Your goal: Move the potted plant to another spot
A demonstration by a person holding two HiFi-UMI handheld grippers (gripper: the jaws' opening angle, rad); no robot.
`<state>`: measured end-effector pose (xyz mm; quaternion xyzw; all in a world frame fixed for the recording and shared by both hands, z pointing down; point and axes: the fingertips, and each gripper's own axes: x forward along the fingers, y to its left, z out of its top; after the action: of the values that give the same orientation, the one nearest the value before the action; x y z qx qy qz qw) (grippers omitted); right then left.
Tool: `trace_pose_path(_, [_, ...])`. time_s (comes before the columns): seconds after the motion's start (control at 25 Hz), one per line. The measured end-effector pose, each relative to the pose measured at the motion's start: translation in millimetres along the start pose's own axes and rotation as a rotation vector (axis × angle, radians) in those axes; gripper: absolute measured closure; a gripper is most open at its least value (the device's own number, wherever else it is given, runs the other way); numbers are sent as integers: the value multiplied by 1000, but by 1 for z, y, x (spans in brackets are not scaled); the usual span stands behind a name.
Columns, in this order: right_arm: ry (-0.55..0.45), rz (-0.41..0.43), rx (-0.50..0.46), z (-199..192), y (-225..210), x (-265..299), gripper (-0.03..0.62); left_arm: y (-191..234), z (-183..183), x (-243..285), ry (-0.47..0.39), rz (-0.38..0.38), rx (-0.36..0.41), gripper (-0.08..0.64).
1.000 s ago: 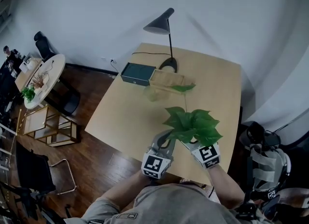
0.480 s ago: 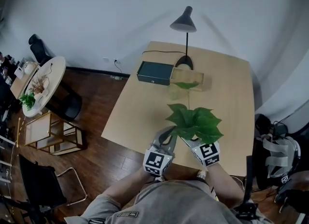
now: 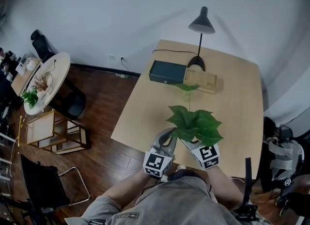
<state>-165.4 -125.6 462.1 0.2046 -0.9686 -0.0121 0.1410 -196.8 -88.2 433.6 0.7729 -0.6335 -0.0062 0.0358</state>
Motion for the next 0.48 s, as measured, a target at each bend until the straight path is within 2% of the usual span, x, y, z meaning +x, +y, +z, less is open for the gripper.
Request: trace_pose_path(0.48, [-8,48,0,-7,-20,47,150,37,-21,30,58,55,-4,566])
